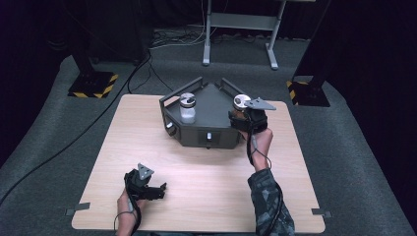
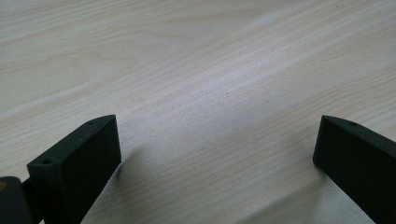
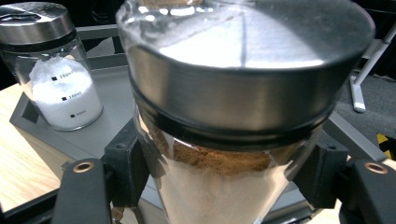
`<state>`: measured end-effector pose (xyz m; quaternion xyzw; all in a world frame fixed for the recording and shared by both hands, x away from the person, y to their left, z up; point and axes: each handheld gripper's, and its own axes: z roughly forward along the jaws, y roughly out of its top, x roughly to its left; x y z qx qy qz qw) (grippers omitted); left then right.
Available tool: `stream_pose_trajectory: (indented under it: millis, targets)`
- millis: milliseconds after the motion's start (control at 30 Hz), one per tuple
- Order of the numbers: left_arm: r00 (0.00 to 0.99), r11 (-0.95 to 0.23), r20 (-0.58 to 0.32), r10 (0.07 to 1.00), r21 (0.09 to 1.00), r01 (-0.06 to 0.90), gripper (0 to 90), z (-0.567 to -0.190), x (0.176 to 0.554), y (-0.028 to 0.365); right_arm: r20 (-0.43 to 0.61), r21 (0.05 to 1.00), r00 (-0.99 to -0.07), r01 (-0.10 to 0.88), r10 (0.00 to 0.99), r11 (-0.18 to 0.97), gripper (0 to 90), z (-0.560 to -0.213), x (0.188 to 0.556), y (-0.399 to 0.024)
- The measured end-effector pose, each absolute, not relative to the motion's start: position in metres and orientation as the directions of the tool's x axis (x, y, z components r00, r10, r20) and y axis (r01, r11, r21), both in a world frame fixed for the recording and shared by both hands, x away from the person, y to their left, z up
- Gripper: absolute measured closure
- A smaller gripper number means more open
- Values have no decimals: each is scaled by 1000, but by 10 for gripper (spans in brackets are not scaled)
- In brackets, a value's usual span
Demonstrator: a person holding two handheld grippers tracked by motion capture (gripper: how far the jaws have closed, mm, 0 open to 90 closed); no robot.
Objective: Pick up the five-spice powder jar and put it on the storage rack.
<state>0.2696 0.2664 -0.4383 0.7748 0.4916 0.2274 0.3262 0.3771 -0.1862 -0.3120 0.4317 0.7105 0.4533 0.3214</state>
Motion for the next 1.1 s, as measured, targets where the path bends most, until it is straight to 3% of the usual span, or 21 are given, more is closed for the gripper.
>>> stream_pose_trajectory:
  millis: [1100]
  targets:
    - [415,-305,31,909,730,612,7,-438,270,267,-40,901,-433,374,901,219,297,-320,416,-174]
